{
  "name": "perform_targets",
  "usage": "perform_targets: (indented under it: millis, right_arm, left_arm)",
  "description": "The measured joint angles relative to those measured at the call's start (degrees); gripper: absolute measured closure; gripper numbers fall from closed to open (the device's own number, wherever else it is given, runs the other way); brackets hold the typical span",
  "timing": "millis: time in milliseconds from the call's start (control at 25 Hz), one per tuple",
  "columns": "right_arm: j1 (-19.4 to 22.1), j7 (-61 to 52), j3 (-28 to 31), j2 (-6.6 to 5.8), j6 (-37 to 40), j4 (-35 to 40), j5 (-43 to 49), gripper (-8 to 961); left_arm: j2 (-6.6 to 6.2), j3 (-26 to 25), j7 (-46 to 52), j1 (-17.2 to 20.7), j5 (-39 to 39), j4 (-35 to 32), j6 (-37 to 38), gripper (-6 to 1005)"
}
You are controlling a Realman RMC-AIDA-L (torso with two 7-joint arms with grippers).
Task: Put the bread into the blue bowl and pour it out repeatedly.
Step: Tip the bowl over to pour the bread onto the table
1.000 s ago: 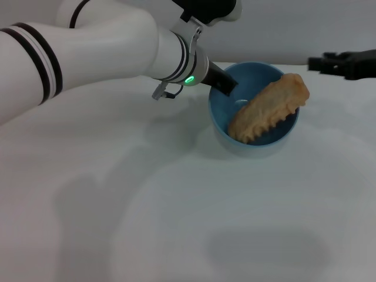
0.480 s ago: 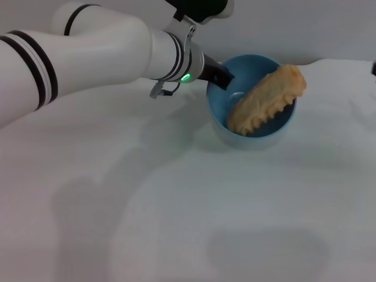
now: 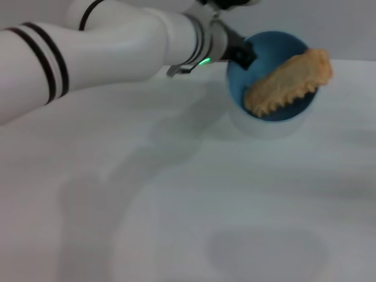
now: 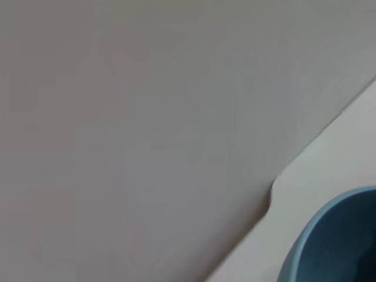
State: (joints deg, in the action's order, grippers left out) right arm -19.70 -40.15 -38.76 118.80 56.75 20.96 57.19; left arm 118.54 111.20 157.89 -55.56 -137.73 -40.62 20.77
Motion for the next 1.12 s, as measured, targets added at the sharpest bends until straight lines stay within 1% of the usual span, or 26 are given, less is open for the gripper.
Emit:
perform_targets:
  millis: [80,120,160,200,280,400,520,720,840,880,1000,1120]
  right_arm:
    - [0.01,1.91,-0.01,0.01,0.19,-2.05,-3.83,357]
    - [0.01,3.09,-0.02,0.08,0.43,-2.81,-5.62,359]
    - [0.00,6.49,0.00,0.15,1.53,-5.00,-10.47,360]
    - [0.00,6.49,0.00,0.15,1.53,-5.00,-10.47,361]
    - [-0.07,10.52,0.00,0.16,3.29,-7.36,-15.04,364]
    - [-0.39,15.13,0.01,0.14,5.79,-10.61,-21.23,368]
    - [-0.50,15.50,0.00,0.06,5.68,-11.37,-21.76,372]
    - [-0.61,17.85,-0.74,0.08,5.32,-12.49,-21.37,379]
    - [-0.96,19.35,-0.43,0.09,5.85,-13.54,-21.51,383]
    - [-1.05,19.47,-0.28,0.10,5.92,-13.67,-21.64,384]
    - [-1.18,19.49,-0.12,0.10,5.88,-13.68,-21.80,388]
    - [-1.27,19.47,-0.05,0.05,5.71,-13.70,-21.88,392]
  left_arm:
    - [0.12,0.41,-3.89,-1.23,-0.01,-0.61,-0.42,1001]
    - [0.26,2.26,-6.06,-2.36,-0.04,-0.72,-1.75,1001]
    - [0.26,2.26,-6.06,-2.36,-0.04,-0.72,-1.75,1001]
    - [0.30,4.27,-6.73,-2.94,-0.07,-0.71,-2.84,1001]
    - [0.30,8.54,-7.47,-4.12,-0.73,-0.70,-5.05,1001]
    - [0.45,11.38,-7.73,-5.79,-2.61,-0.30,-6.34,1001]
    - [0.50,13.32,-7.81,-6.48,-4.83,-0.06,-7.53,1001]
    - [0.52,14.64,-8.03,-4.93,-9.82,-1.02,-10.22,1001]
    - [0.54,16.03,-10.08,-2.85,-13.03,-1.27,-14.94,1001]
    - [0.54,16.03,-10.08,-2.85,-13.03,-1.27,-14.94,1001]
    - [0.55,15.64,-13.39,-1.04,-13.87,-1.73,-18.81,1001]
    - [0.55,14.38,-18.18,-0.08,-13.96,-2.34,-21.74,1001]
